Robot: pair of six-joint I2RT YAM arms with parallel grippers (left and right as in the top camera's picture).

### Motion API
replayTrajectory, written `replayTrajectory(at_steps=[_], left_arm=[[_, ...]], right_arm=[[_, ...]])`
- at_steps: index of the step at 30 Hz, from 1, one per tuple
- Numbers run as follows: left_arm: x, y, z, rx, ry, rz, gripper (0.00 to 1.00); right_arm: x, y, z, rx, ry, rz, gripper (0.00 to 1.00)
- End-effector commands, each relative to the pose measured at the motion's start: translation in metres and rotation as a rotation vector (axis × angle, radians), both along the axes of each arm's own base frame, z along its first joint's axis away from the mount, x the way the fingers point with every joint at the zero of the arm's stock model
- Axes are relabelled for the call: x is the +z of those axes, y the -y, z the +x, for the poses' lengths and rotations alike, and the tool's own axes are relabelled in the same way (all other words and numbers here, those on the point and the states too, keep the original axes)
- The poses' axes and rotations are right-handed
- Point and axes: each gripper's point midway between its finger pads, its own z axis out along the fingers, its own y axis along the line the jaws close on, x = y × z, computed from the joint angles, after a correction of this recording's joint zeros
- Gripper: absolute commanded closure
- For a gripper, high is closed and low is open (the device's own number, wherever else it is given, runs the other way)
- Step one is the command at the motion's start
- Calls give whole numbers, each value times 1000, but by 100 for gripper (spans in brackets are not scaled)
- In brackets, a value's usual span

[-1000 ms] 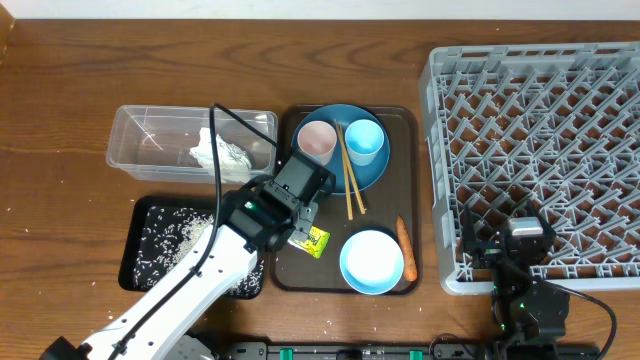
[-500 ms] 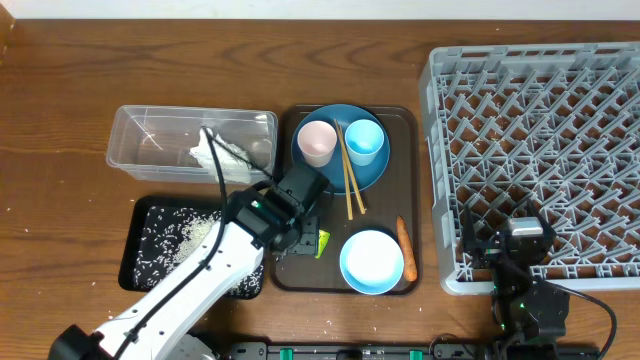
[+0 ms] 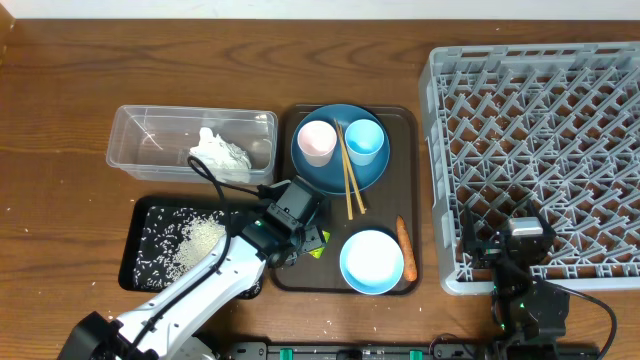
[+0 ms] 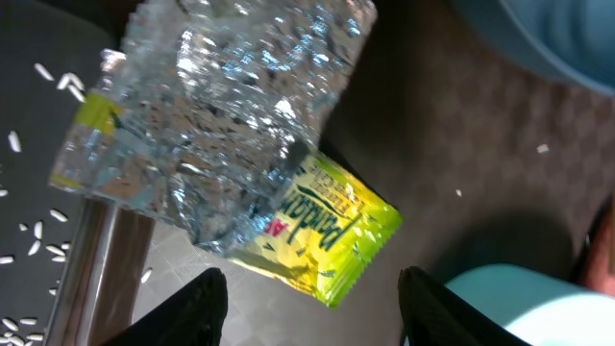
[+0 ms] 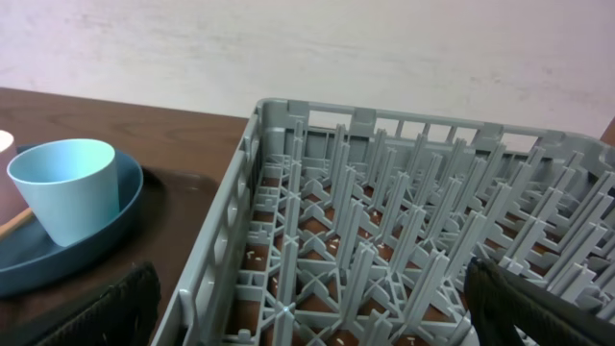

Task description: Sort waste into correct bins and load items into the dishwasher rack

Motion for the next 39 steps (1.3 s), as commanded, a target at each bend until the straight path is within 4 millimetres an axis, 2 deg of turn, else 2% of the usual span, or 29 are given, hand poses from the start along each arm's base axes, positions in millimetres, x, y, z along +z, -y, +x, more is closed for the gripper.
replayTrajectory(at_steps=[1, 7, 19, 25, 29, 31, 37, 39], left_arm=[[-3, -11, 6, 79, 25, 45, 40], [-2, -15, 10, 116, 44, 58, 39], [-1, -6, 8, 150, 52, 29, 39], [-1, -8, 8, 174, 74, 59, 40], [-8, -9, 6, 210, 48, 66, 39], [-16, -10, 5, 238, 26, 76, 33], [-37, -10, 6, 238, -10, 116, 28], [-41, -8, 7, 239, -9, 115, 22]], right_arm=[[-2, 4, 0, -20, -6, -7, 1], [-2, 4, 0, -20, -6, -8, 1], [-2, 4, 0, -20, -6, -7, 1], [-2, 4, 0, -20, -6, -7, 1], [-2, 4, 0, -20, -6, -8, 1], [-2, 4, 0, -20, -6, -8, 1], [-2, 4, 0, -20, -6, -8, 1], [-2, 4, 0, -20, -6, -8, 1]])
